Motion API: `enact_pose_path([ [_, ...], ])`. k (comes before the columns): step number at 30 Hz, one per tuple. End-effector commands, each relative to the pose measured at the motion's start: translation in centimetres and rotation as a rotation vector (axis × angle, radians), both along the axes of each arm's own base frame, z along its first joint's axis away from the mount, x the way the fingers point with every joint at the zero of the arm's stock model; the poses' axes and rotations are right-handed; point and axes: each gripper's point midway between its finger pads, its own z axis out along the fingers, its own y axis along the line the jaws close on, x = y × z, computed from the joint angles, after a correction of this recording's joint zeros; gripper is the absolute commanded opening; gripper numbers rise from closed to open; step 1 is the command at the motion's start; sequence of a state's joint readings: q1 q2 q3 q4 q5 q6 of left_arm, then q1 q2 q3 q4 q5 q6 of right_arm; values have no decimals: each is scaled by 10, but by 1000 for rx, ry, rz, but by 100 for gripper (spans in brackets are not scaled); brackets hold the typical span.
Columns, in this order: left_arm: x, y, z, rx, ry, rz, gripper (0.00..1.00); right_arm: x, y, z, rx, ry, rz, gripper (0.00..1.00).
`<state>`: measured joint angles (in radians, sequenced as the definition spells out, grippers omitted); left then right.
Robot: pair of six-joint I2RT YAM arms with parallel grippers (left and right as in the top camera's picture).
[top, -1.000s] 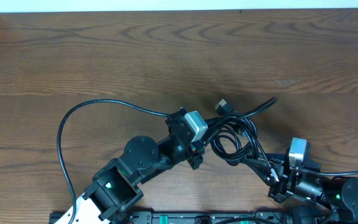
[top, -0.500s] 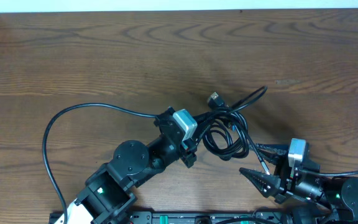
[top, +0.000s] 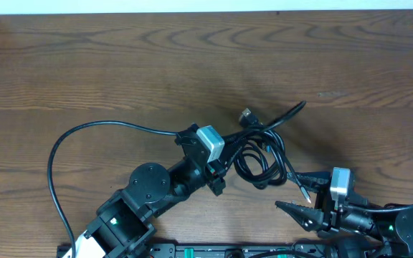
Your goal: Untangle cables
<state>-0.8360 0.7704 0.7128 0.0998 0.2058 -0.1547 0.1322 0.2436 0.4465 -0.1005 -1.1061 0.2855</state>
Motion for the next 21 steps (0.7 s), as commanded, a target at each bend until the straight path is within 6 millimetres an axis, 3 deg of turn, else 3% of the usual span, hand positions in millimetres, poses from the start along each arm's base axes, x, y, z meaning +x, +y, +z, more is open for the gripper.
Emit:
enact_pose_path([
  [1,-19,-8,12,-49,15,-95,7,2,-2,7,2,-28,-24,49],
  [10,-32,-20,7,-37,32,-150,8,3,-2,9,4,-35,-35,43],
  [13,-31,-23,3,-27,44,-153,7,3,-2,9,5,-36,-35,31],
  [16,-30,-24,0,-23,49,-152,7,3,-2,9,4,-36,-35,4],
  [21,-19,-19,-1,-19,49,-79,8,2,-2,9,4,-36,-29,1],
])
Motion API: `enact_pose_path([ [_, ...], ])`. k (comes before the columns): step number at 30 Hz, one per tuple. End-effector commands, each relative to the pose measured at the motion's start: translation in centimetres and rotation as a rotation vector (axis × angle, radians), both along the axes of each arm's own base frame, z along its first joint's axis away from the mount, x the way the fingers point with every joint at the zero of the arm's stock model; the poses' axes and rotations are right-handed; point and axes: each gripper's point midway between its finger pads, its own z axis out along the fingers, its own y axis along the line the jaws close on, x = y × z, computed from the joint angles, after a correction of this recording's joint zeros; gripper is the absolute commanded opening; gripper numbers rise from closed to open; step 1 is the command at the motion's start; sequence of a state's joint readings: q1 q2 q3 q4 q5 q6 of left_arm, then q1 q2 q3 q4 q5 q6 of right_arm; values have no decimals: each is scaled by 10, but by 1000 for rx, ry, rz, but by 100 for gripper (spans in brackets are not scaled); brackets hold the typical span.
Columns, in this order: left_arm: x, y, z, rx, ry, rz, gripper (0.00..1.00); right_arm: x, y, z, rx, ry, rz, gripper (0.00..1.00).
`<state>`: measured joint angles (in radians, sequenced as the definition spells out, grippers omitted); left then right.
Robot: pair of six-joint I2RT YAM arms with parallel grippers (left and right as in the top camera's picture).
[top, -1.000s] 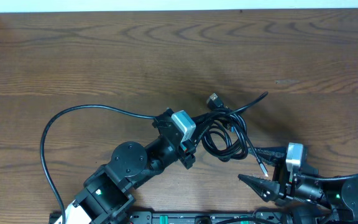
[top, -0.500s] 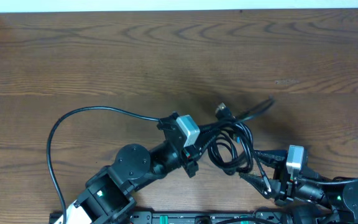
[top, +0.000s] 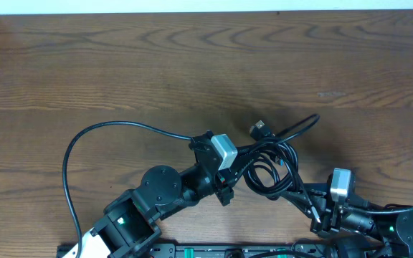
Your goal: Untangle cables
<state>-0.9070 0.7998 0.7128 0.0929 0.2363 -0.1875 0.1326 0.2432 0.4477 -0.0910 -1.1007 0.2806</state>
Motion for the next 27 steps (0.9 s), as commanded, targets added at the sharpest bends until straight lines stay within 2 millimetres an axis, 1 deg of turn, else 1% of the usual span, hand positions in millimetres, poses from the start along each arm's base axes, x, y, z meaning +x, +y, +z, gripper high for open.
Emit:
enact_pose_path([
  [1,5,4,9,-23,-1,49,7,2,-2,7,4,-21,-24,1],
  [7,28,22,-6,-45,139,232,7,-6,1,7,-2,-30,22,1],
  [12,39,35,-20,-52,233,340,7,-22,5,13,-9,-97,110,1],
  [15,41,37,-21,-62,250,359,7,-32,7,16,-15,-137,166,1],
  [22,46,43,-22,-79,266,408,7,-39,8,16,-24,-161,205,1],
  [27,52,50,-22,-81,255,459,7,-51,9,15,-39,-200,269,1],
])
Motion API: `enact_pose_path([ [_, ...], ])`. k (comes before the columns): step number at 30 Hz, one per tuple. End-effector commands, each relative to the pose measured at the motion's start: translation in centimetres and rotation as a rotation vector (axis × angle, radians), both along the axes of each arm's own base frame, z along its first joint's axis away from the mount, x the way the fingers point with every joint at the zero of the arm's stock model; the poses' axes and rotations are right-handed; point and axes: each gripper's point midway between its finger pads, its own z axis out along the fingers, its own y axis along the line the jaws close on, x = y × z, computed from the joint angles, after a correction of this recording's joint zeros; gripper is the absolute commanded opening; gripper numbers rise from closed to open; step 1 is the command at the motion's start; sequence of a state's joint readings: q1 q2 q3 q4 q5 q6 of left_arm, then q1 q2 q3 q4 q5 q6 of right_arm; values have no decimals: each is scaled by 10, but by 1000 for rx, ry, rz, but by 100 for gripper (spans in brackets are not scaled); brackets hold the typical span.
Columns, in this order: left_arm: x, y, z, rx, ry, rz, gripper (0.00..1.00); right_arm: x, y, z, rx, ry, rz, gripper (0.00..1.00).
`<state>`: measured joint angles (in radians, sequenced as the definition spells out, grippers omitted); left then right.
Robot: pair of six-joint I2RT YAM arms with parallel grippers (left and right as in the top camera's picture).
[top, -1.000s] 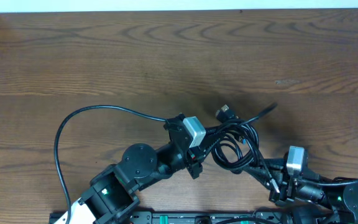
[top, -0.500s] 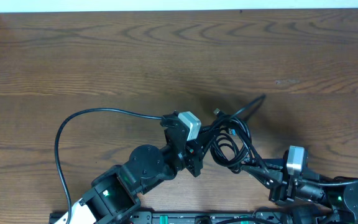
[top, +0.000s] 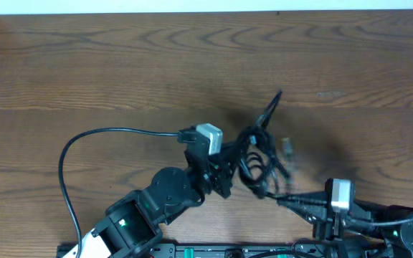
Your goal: Untangle cables
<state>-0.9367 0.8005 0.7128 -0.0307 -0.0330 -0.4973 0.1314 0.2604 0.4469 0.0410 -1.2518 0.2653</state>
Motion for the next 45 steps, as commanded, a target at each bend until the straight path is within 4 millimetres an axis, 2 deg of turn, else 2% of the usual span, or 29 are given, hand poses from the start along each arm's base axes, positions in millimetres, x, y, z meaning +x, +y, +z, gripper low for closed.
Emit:
enact_pose_path([
  [1,26,29,9,7,-40,200,7,-29,2,3,-29,-74,131,1],
  [4,31,36,10,12,-49,253,7,-35,2,2,-39,-96,164,1],
  [8,31,40,16,-6,-62,265,7,-32,2,3,-36,-96,152,2],
  [10,30,41,19,-11,-69,265,7,-27,2,4,-29,-93,119,15],
  [11,29,42,20,-7,-78,263,7,-22,2,5,-22,-85,91,16],
  [12,28,43,21,2,-92,260,7,-15,1,5,-14,-64,55,28],
  [13,28,43,23,13,-106,255,7,-7,0,5,-2,-26,10,47],
  [15,27,44,22,41,-128,249,7,16,-5,1,27,82,-114,62],
  [19,26,45,16,69,-117,245,7,46,-17,-13,43,209,-291,82],
  [23,26,45,12,83,-108,243,7,53,-20,-17,43,233,-331,97],
  [29,19,36,11,48,-78,195,7,57,-23,-17,46,239,-357,99],
  [39,-5,1,10,36,-77,74,7,61,-26,-19,57,274,-388,99],
  [45,-13,-9,12,23,-83,38,7,82,-42,-40,52,386,-546,99],
])
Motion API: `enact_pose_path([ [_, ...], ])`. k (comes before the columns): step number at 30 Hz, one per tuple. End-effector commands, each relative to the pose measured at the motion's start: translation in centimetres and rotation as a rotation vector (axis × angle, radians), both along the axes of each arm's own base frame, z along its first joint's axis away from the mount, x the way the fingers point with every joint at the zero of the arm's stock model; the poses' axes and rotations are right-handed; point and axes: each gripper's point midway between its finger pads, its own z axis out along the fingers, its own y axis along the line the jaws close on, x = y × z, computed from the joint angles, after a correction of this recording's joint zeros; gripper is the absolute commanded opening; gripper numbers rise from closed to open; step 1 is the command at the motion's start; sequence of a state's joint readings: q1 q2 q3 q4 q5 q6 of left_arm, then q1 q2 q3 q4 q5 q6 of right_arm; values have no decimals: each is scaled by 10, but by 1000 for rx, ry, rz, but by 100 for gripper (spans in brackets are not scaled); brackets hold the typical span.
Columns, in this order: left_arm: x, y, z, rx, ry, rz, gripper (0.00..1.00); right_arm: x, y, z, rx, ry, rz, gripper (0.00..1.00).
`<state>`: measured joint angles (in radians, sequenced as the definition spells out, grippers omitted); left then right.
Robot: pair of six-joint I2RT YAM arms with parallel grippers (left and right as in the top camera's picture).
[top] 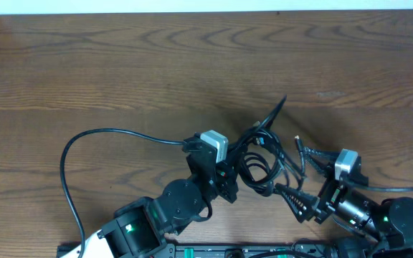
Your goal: Untangle cables
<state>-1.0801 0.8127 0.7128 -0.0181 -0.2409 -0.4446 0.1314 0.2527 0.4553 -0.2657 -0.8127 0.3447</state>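
A tangle of black cables (259, 160) lies in coils at the table's near middle, with one folded end (279, 104) sticking up and back. A long strand (99, 133) arcs from it to the left and down toward the front edge. My left gripper (230, 170) sits at the bundle's left side, shut on the cable there, under its white wrist camera. My right gripper (297, 174) stands open at the bundle's right edge, one finger (306, 153) behind and the other in front, with strands close to the gap.
Brown wooden table (192, 64) stretches toward a white wall at the far edge. The arm bases and a black rail (249, 251) line the front edge. A black cable from the right arm (407, 189) trails to the right.
My right gripper, which was narrow with its tips at the bundle's lower right, is now spread wide and turned more toward the bundle. The blurred coils have settled slightly to the right.
The left gripper held the bundle's left side with the right gripper open in front of it. Then the bundle was further right and the right fingers close together at its lower edge. Then the coils were lifted and blurred. Now the right gripper is open again.
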Motion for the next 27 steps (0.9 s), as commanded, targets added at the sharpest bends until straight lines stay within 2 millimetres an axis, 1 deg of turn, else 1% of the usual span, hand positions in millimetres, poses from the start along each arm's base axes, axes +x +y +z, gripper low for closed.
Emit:
enact_pose_path([
  [1,-3,-3,11,-32,-10,-15,7,16,-16,-5,7,48,-144,99],
  [3,-7,-6,11,-35,-6,-40,7,26,-27,-15,9,109,-236,99],
  [6,-14,-12,10,-40,2,-94,7,33,-39,-26,7,166,-324,99],
  [9,-21,-17,10,-40,7,-146,8,39,-51,-37,11,228,-408,99],
  [12,-35,-27,10,-16,-20,-252,7,41,-58,-44,16,266,-459,99],
  [16,-60,-39,10,17,-71,-428,7,41,-59,-44,19,271,-463,99],
  [20,-80,-46,11,21,-95,-558,8,41,-59,-44,24,276,-464,99],
  [23,-89,-48,12,16,-105,-613,7,41,-59,-44,24,277,-464,99],
  [27,-90,-48,20,-7,-127,-615,7,42,-62,-48,17,287,-484,99],
])
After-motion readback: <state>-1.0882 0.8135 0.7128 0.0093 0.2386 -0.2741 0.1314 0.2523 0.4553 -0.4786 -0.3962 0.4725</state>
